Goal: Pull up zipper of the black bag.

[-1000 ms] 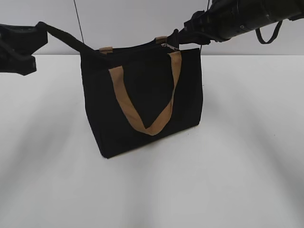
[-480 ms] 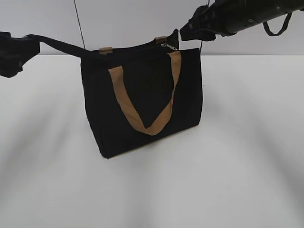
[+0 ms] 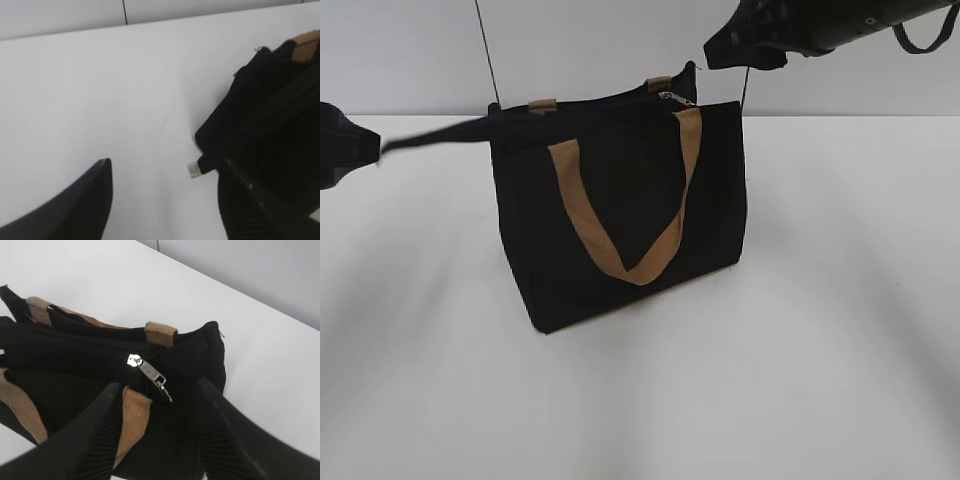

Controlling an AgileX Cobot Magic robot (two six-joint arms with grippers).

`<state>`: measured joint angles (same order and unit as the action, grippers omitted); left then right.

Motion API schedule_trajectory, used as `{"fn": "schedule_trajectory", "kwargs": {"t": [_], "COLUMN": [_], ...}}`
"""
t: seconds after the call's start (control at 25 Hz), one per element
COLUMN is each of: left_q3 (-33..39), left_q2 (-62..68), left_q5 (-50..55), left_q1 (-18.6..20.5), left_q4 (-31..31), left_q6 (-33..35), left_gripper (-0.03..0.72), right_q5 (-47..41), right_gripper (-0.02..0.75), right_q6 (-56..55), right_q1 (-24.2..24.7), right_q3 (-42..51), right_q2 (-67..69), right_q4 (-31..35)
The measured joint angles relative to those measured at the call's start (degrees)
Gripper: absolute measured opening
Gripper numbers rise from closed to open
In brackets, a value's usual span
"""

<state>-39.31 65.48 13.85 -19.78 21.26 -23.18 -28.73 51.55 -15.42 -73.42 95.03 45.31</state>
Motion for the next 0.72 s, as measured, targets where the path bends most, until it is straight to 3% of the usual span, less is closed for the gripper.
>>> {"fn": "schedule_trajectory", "kwargs": {"t": [0.32, 0.52, 0.72], "left_q3": [-10.5, -13.8, -14.2], "left_q2": [-0.1, -0.1, -0.1], "left_q5": [26.3, 36.3, 42.2], "left_q1": [-1.4, -1.4, -1.4], "left_q4": [-16.2, -17.4, -17.4], "left_q6": [5.9, 6.7, 7.0], "left_gripper": [0.494, 0.494, 0.494], "right_q5": [-4.7, -8.1, -18.0], "right_gripper": [0.358, 0.358, 0.358], "right_q6": [-2.9, -12.1, -24.4], "right_q1": [0.0, 0.1, 3.0], "right_q3": [0.0, 0.0, 0.0], "right_q2": [-0.1, -3.0, -6.4], "right_q4": [-6.4, -15.4, -22.6]}}
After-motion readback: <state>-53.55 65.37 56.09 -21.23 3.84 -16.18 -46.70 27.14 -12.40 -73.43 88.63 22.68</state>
